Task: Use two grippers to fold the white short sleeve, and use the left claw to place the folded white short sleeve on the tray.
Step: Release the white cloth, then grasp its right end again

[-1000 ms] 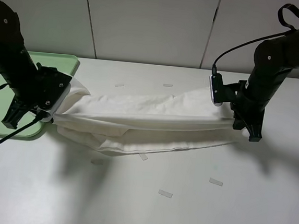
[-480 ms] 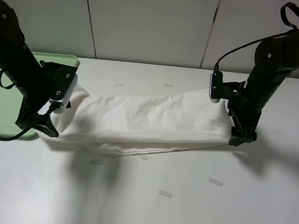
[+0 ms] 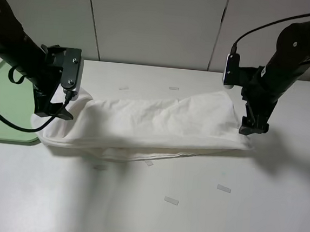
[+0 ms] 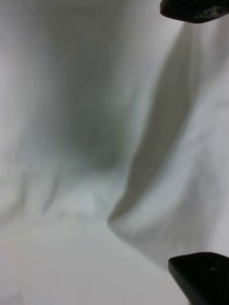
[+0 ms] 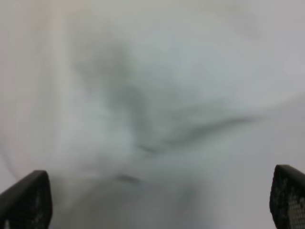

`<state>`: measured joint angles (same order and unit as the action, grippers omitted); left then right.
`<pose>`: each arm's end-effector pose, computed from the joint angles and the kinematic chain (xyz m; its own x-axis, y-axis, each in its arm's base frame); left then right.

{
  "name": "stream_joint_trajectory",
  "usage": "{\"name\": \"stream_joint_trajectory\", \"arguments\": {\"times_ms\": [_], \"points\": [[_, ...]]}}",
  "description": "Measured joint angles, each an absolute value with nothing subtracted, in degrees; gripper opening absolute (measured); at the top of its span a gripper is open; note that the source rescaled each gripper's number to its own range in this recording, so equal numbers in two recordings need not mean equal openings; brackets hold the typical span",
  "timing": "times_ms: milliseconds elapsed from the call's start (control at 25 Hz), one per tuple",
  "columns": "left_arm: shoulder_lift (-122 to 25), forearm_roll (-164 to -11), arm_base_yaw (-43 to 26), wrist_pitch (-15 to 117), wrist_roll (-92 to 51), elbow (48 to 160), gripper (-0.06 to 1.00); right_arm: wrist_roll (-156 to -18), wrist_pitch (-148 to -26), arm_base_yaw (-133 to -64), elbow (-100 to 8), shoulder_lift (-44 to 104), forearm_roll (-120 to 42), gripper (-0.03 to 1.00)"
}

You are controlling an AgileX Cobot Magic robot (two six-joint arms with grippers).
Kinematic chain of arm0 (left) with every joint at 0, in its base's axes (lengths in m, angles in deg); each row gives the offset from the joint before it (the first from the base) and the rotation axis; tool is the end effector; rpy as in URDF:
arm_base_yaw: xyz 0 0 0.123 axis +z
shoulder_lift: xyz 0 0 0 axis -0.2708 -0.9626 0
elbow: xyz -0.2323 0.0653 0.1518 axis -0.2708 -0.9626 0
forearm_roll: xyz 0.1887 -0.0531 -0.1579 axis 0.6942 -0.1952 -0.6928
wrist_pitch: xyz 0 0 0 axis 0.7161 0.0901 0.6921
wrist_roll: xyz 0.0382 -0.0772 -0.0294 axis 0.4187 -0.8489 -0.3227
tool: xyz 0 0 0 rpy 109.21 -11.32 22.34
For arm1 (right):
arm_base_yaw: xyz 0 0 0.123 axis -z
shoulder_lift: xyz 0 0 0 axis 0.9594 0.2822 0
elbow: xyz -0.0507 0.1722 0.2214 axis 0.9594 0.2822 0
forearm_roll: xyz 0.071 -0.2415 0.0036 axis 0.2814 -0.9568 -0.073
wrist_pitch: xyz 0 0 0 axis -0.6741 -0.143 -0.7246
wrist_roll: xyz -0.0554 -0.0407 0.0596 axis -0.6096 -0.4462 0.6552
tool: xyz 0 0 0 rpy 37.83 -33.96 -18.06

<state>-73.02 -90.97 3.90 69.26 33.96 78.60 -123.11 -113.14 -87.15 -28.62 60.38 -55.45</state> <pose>0.3219 -0.0777 0.1821 -0.0009 0.9704 -0.2416 0.8819 0.1146 0.4573 0.3416 0.0739 0.1734 -0.1820 -0.9817 -0.0563 -0.9226 0.1903 -0.3357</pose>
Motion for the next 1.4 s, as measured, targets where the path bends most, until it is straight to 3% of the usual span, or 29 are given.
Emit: {"name": "stream_joint_trajectory", "arguments": {"times_ms": [240,720,1160,1400], "points": [[-68.34,-92.68,3.9,66.26,30.41,78.6,0.96,-121.72,-108.6,-87.15,-28.62,51.81,-57.61,1.0],[-49.11,-125.62,3.9,56.84,23.28,78.6,0.96,-107.69,-101.05,-87.15,-28.62,41.59,-56.83,1.0],[-18.6,-126.77,3.9,58.22,18.33,78.0,0.96,-92.43,-98.16,-87.15,-28.62,35.96,-56.3,1.0],[-3.51,-119.6,3.9,61.09,7.92,70.02,0.96,-90.47,-98.33,-87.15,-28.62,33.49,-53.55,1.0]]}}
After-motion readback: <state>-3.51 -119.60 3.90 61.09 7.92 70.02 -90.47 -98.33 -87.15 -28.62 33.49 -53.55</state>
